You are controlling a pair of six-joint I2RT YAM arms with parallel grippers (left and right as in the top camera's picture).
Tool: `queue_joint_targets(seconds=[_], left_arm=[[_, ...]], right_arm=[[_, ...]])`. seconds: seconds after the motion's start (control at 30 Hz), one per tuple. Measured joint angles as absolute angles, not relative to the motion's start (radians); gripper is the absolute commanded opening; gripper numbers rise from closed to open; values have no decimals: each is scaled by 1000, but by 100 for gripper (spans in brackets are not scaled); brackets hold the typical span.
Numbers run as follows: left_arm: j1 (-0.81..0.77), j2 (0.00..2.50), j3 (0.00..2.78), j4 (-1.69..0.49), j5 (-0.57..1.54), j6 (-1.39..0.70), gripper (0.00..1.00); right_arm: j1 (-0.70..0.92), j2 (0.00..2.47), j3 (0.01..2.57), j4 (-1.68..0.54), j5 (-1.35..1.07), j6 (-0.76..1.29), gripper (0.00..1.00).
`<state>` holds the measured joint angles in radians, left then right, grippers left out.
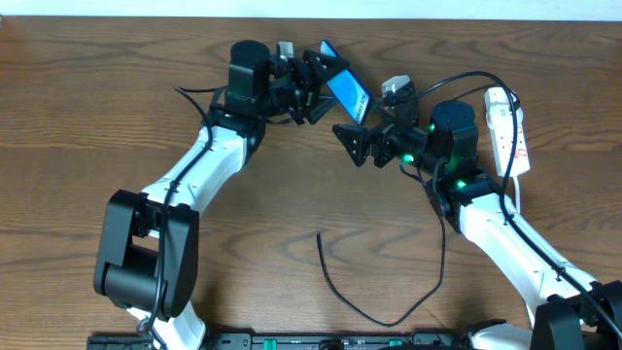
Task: Plug charger to phone and switch on socket
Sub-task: 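Close the right gripper on the phone's edge beside the left gripper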
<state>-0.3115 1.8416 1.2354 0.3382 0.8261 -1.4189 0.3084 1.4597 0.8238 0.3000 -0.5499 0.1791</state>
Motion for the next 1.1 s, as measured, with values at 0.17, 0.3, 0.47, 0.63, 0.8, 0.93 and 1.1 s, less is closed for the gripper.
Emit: queue_joint_targets(seconds=[0.17,0.3,0.47,0.63,0.8,0.93,1.1], left_arm=[[-340,1842,1235,338,833,-1425,7],[-362,1842,1235,338,833,-1433,7],[-373,1842,1235,338,833,-1438,7],[-373,1842,1235,339,832,-1441,7],[-376,1842,1235,339,832,-1441,8],[-381,1842,1235,339,832,-1441,7],[-382,1842,1235,339,831,-1441,7]], right_arm=[[308,1460,824,301,-518,195,99],[308,1460,824,301,-493,213,97],[308,1460,824,301,-457,242,81],[308,1460,824,303,-445,255,66],[309,1460,824,303,-434,260,56],[309,1460,824,303,-428,261,53],[309,1460,824,303,-424,274,51]])
